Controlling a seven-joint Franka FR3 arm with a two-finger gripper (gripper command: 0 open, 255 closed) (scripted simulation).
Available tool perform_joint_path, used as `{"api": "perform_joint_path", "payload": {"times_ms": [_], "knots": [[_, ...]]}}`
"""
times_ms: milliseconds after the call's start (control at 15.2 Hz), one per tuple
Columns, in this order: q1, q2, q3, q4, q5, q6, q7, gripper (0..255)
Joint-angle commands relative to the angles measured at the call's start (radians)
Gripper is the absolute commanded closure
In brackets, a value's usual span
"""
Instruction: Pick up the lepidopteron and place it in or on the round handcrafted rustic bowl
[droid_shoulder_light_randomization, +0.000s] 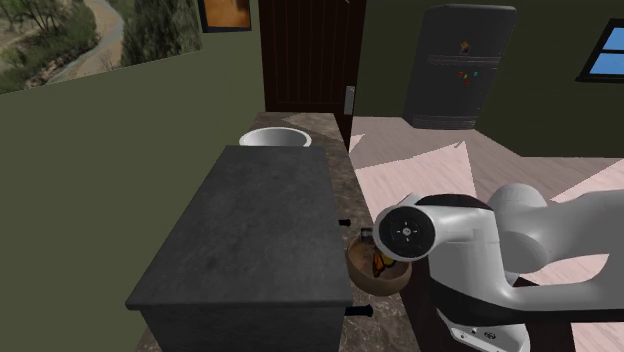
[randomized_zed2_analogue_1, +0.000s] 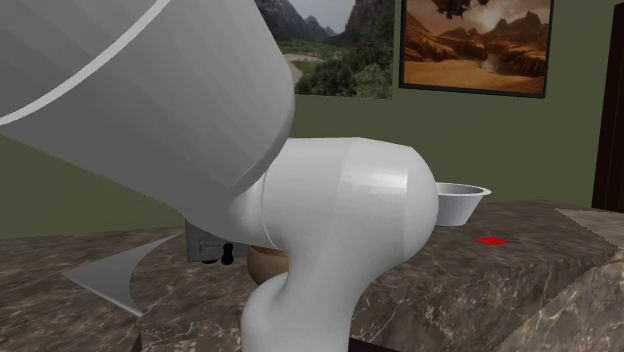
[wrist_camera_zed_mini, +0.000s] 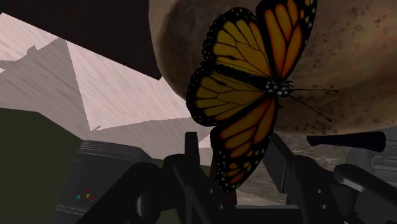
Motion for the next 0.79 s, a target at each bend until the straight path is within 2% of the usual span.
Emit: {"api": "perform_joint_path", "payload": {"times_ms": [0,462,528,594,660,726], "knots": [[0.004,-0.017,-0.025,0.016,-0.013,-0.029,-0.017,255],[0.011,-0.071,-0.107,0.063,-0.062,-0.112,-0.077,255],[0.016,-0.067,-0.097,0.054,-0.053,-0.104,-0.069,255],[0.016,-0.067,-0.097,0.054,-0.053,-0.104,-0.069,0],[0.036,-0.021,-0.336,0.023,-0.018,-0.040,-0.268,0],[0.040,0.077,-0.567,0.027,0.013,0.000,-0.468,0]]}}
